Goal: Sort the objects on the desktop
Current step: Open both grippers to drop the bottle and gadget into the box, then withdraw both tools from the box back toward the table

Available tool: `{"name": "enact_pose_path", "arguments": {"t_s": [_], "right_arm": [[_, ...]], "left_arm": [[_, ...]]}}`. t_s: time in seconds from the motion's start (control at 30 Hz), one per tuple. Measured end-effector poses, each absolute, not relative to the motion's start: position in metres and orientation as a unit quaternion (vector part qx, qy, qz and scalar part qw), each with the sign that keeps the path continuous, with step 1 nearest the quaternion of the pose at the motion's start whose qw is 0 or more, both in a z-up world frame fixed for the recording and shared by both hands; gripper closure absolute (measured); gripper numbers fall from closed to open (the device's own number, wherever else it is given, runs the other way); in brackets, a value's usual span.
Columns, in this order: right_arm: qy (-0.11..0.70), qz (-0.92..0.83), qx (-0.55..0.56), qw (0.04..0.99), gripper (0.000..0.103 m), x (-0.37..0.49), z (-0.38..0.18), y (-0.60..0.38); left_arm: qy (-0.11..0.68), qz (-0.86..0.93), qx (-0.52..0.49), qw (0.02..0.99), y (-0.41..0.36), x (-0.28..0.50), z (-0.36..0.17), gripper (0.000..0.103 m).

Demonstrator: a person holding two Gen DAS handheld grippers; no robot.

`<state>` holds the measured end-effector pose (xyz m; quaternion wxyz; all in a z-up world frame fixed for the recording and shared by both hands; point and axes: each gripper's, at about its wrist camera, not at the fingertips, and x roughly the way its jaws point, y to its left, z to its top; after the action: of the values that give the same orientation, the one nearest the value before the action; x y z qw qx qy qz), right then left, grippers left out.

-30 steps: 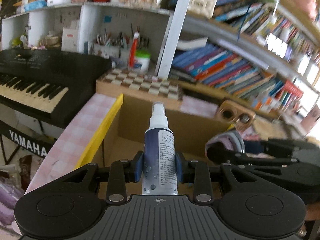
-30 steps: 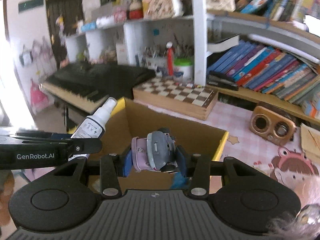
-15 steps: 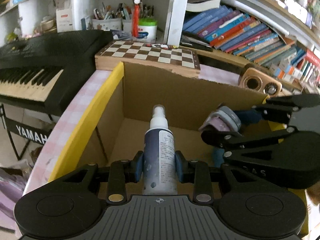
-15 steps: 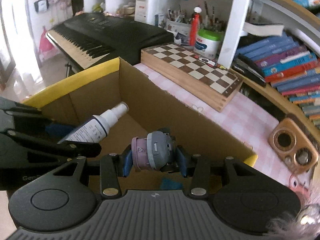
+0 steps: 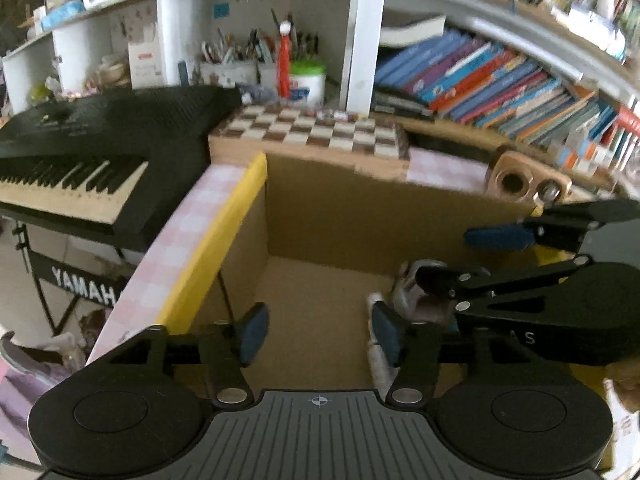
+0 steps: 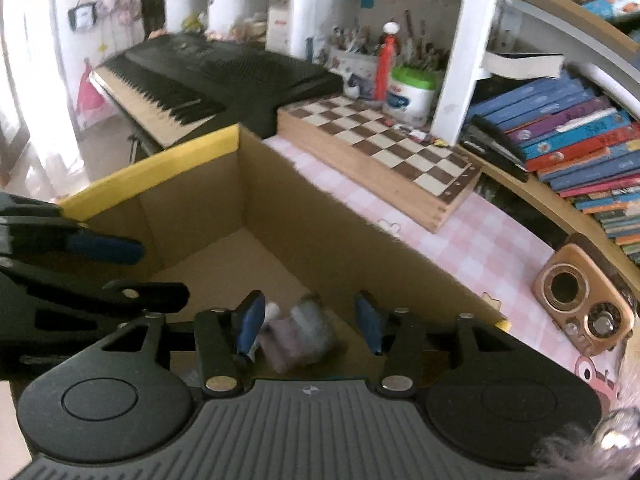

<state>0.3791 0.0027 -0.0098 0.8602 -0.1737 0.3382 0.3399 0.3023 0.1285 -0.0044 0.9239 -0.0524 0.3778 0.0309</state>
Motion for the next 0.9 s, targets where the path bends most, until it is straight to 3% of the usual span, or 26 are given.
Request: {"name": "enact_pose_path", "arguments": {"t_s": [0.27, 0.63, 0.9], "right_arm": [[0.31, 0.327, -0.128, 0.884, 0.054, 0.361, 0.01, -0.018], [0.248, 0.249, -0.036, 0.935, 0.054, 0.309, 0.053, -0.072], [0.22, 0.193, -0.003, 0.956, 0.054, 0.265, 0.064, -0.106]], "left_arm": [[0.323, 0.023, -0.056, 0.944, 0.12, 0.278, 0.026, 0.035], [0.262, 0.033, -0.064, 0.962, 0.112, 0.223, 0.057, 0.019], [0.24, 0.039, -0.073, 0.967, 0.115, 0.186, 0.064, 0.017]]}}
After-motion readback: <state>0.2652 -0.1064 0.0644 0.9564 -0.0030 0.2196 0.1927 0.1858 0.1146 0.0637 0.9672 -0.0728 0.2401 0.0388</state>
